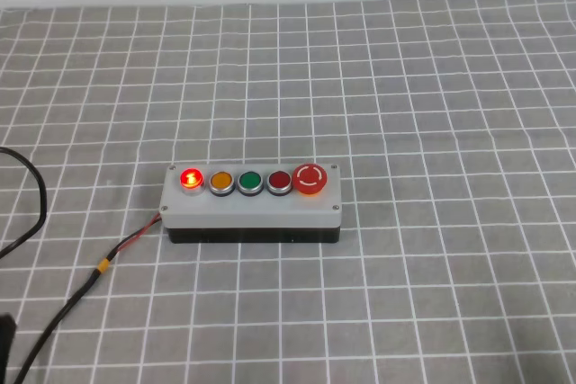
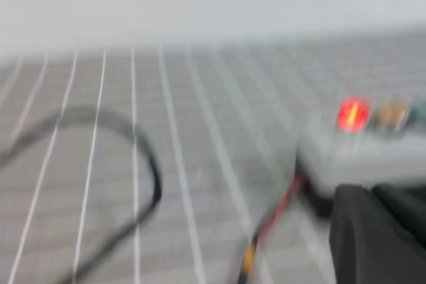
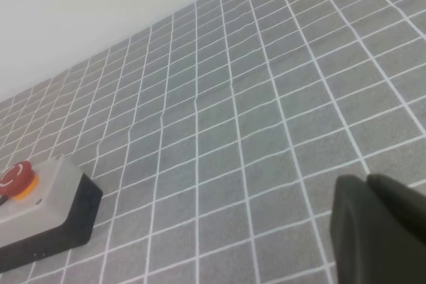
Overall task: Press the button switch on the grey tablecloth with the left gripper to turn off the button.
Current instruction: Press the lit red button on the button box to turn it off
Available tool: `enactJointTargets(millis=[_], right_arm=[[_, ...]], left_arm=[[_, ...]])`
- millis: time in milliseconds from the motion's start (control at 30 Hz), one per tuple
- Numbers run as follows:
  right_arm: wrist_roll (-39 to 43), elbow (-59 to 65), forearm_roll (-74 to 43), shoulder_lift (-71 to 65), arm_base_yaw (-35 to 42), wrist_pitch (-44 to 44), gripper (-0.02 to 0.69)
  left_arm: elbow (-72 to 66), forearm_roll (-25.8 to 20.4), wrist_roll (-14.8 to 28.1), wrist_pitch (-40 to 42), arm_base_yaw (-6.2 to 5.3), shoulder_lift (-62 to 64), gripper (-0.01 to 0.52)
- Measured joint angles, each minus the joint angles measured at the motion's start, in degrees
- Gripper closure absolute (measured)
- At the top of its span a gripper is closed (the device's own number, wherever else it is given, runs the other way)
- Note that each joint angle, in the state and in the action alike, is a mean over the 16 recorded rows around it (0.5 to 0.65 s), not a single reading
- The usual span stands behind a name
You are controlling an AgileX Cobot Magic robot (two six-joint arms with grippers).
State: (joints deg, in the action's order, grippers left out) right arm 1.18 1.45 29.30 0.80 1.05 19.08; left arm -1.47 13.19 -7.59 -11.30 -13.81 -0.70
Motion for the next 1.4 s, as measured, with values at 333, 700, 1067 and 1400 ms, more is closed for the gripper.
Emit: enactJointTargets(millis=[333,700,1067,1400], right_arm=[[0.0,0.0,0.0,0.0,0.0,0.04,0.682],[0.0,0.0,0.0,0.0,0.0,0.04,0.682],[0.0,0.0,0.0,0.0,0.0,0.04,0.682],[0.0,0.0,0.0,0.0,0.0,0.04,0.682]], left_arm=[[-0.03,0.0,-0.7,10.48,0.0,0.0,0.518],[0.29,0.16,-5.3,27.24,0.0,-0.02,0.518],[13.99,0.54,-13.75,34.55,0.0,0.23,0.518],[35.91,1.73,-14.66,4.03,0.0,7.75,0.518]])
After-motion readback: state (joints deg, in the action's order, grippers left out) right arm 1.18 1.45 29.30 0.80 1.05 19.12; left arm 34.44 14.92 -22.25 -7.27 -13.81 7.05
